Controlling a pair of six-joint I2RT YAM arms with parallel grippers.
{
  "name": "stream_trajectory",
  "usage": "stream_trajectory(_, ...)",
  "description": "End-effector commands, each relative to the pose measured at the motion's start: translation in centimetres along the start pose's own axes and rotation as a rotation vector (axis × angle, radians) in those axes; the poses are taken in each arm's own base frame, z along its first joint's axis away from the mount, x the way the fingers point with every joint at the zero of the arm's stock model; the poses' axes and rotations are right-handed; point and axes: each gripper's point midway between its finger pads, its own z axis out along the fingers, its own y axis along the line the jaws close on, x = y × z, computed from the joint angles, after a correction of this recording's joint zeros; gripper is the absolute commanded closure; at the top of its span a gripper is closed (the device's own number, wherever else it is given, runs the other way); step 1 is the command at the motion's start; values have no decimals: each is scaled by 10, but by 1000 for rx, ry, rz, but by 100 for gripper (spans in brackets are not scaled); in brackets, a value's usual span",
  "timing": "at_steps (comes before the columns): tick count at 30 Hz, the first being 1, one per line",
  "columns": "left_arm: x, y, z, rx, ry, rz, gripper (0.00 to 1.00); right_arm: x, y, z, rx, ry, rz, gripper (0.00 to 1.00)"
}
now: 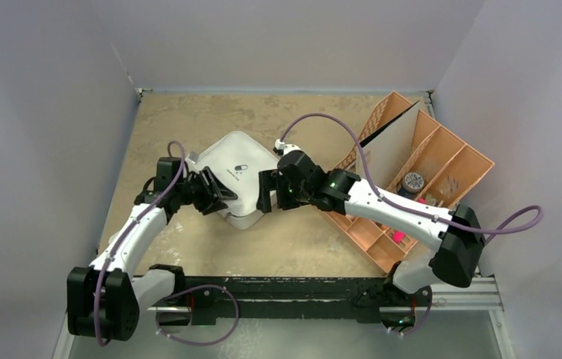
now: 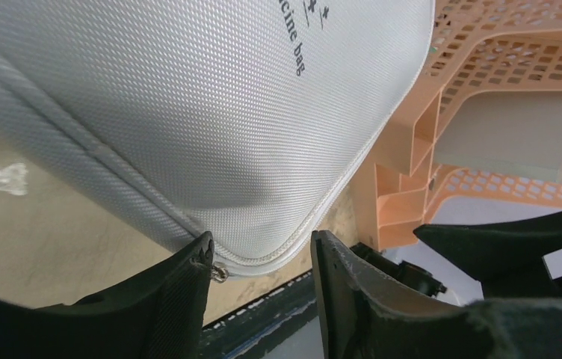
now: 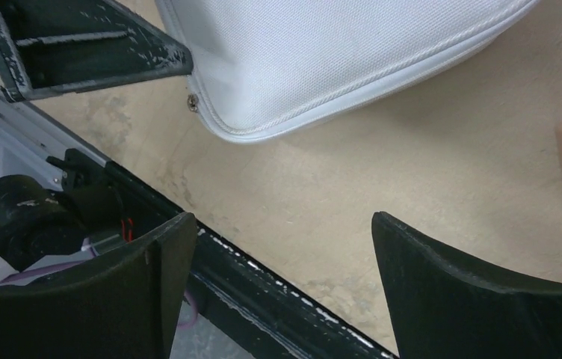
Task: Organize the medicine kit
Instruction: Adjust the medicine box at the center of the board.
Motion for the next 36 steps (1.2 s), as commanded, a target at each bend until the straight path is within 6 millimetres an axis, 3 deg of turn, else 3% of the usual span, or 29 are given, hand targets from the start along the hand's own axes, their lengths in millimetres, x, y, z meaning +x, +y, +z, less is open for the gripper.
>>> stream_trajectory(1,-21,3,-24,-141,-106,143,50,3,24,-3,-51,-71,88,12)
stream_trajectory(5,-35,8,-32,-211,-112,179,52,12,53,10,-105,-113,173,16)
stream_trajectory(9,-46,20,-35,-249,-102,172,53,17,79,35,-155,-141,214,22)
stream_trajectory(13,-61,34,-37,-214,-119,119,52,21,85,73,-148,-140,244,27)
stream_trajectory(19,-73,37,-32,-175,-105,104,52,17,96,102,-152,-153,267,36)
stream_trajectory(23,-79,34,-30,-166,-100,109,53,24,84,117,-100,-147,296,42)
stream_trajectory(36,-74,26,-19,-80,-48,89,56,-18,-13,118,86,-266,283,51)
